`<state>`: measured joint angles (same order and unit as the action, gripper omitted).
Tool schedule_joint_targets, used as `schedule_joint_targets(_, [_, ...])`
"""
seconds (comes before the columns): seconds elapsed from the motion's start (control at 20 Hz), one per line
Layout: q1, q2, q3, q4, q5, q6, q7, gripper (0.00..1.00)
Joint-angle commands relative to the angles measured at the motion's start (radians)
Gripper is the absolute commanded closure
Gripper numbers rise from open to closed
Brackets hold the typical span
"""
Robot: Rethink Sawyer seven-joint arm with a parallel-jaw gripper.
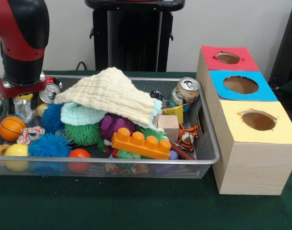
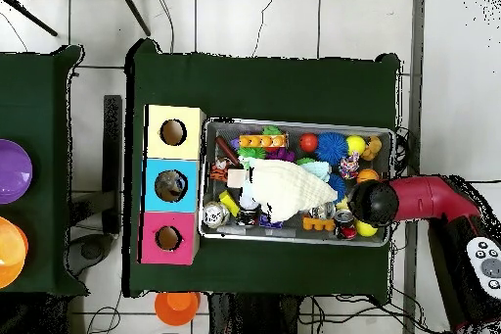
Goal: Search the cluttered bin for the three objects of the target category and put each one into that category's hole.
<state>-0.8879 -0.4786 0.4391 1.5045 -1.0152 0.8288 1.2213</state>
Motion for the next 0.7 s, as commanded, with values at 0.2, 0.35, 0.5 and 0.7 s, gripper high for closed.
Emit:
schedule_joint_targets(0.2, [-0.001,-0.056,-0.048,-0.027,-0.037,0.04,-0.165,0.0])
schedule_joint_targets(0.35, [-0.001,-0.063,-0.048,-0.028,-0.045,0.027,-0.16,0.0])
schedule_joint_targets(0.5, [0.006,-0.061,-0.047,-0.04,-0.049,0.01,-0.146,0.0])
schedule_joint_targets(0.7, [0.002,-0.058,-0.049,-0.038,-0.054,-0.012,-0.141,0.0])
